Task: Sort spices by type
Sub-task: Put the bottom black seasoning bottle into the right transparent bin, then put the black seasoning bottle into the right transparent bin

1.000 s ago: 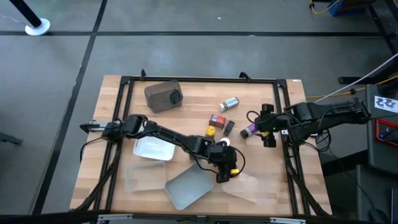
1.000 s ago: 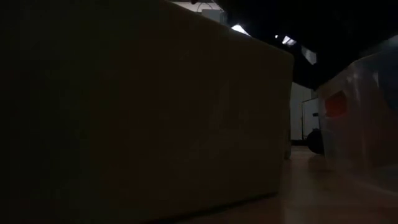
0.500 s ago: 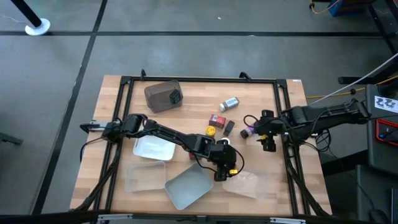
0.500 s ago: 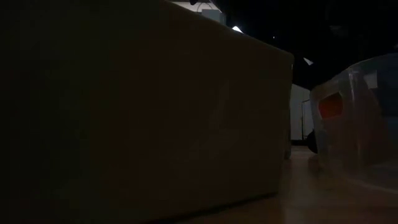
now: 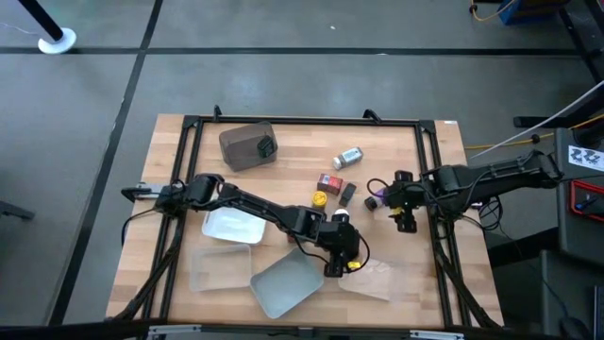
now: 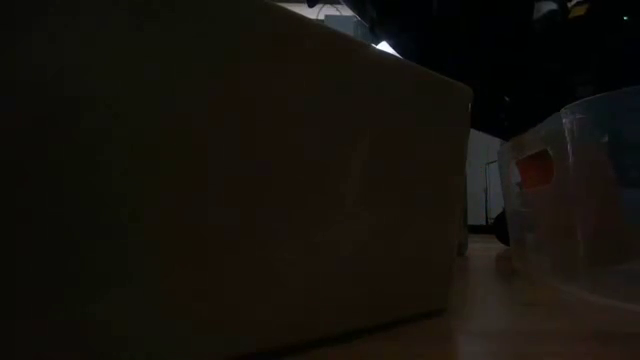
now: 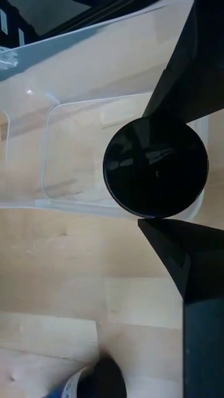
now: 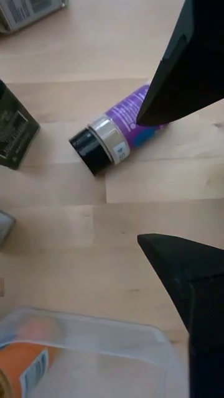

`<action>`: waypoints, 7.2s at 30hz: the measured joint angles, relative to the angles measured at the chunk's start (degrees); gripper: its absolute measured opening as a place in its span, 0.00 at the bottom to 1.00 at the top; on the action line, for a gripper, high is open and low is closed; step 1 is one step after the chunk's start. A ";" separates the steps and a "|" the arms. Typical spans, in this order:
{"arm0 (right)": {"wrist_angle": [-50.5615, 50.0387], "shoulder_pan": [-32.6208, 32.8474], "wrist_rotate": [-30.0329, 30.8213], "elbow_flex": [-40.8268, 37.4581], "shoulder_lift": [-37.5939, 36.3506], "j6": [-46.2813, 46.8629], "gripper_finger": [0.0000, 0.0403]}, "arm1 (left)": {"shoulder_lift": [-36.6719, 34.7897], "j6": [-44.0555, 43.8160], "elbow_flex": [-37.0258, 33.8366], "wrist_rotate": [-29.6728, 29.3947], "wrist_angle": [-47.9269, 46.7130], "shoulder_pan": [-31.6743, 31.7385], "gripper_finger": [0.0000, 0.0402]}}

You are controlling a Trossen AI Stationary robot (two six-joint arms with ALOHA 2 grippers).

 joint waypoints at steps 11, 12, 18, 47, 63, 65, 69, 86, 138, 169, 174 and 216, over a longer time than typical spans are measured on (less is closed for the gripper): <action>2.03 0.00 -0.99 -0.06 0.00 -0.04 0.73 | 0.11 0.13 -0.04 0.11 2.95 -0.33 0.56; 2.28 0.00 -0.99 -0.06 0.00 -0.04 0.73 | 0.11 0.13 -0.04 0.11 3.37 -0.33 0.56; 2.35 0.00 -0.99 -0.06 0.00 -0.04 0.73 | 0.11 0.12 -0.04 0.26 3.31 -0.33 0.56; 2.29 0.00 2.85 -0.02 0.05 -3.88 0.73 | -1.96 2.08 0.13 -2.90 6.05 -0.74 0.69; 2.21 -2.22 5.55 0.03 10.51 -18.36 0.73 | -11.07 4.58 0.13 -2.70 -3.45 0.84 0.68; 2.29 -4.36 5.52 0.03 12.67 -19.36 0.73 | -12.13 4.34 0.13 -2.71 -5.24 1.11 0.68; 2.33 -8.99 5.55 0.03 16.54 -22.65 0.73 | -12.70 4.49 0.13 -2.71 -8.37 1.25 0.68; 6.04 -19.94 5.07 0.03 29.09 -32.13 0.73 | -12.70 6.10 0.13 -2.69 -15.44 1.41 0.68; 4.70 -19.87 -8.81 0.03 8.85 -26.66 0.43 | -12.50 0.81 0.09 -6.56 -7.29 9.62 0.68; 21.01 -19.80 -23.50 0.07 5.42 -25.94 0.43 | -12.50 0.02 -2.24 -6.31 -1.30 13.29 0.68; 23.50 -19.80 -23.56 0.07 5.44 -26.11 0.43 | -12.47 0.05 -3.04 -6.27 -1.37 13.29 0.68; 27.95 -19.80 -25.22 0.14 5.44 -24.76 0.55 | -12.48 1.59 -3.06 -4.62 1.85 13.31 0.49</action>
